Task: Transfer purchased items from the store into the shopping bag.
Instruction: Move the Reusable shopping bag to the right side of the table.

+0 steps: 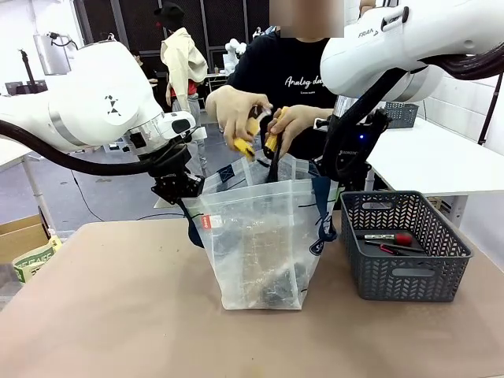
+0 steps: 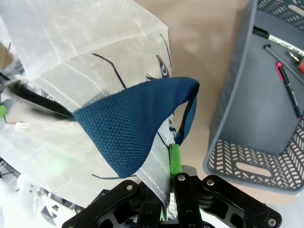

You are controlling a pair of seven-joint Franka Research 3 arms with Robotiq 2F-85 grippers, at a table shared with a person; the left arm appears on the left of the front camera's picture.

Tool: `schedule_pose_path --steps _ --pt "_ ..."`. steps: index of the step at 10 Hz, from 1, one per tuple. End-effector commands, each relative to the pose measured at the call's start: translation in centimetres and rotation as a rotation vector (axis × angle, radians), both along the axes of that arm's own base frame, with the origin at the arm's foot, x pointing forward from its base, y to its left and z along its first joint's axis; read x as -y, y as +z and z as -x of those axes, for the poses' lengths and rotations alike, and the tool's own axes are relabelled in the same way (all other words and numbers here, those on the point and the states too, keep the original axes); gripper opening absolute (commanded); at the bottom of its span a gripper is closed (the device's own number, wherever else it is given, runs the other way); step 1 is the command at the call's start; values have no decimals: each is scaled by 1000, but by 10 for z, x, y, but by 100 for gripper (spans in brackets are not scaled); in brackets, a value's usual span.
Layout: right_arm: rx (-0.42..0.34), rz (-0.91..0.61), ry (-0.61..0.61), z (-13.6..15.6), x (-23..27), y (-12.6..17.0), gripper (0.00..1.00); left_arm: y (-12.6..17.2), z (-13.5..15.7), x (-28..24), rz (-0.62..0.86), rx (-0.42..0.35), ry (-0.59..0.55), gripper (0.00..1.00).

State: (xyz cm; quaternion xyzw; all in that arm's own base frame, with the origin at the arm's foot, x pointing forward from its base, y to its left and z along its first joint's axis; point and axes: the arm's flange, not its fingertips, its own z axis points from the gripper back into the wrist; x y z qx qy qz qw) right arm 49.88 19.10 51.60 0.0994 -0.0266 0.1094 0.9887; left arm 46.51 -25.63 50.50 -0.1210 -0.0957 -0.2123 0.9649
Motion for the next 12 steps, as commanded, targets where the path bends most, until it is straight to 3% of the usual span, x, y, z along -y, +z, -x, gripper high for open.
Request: schedule_pose_path --steps 1,8,12 --pt "0 15 41 -5 28 4 0 -6 2 -30 -42 -10 -84 0" --pt "47 8 128 -2 28 5 0 -6 2 -29 -58 -18 -147 0" --pt "51 2 118 -1 30 4 0 -7 2 -28 -49 -26 -132 0"
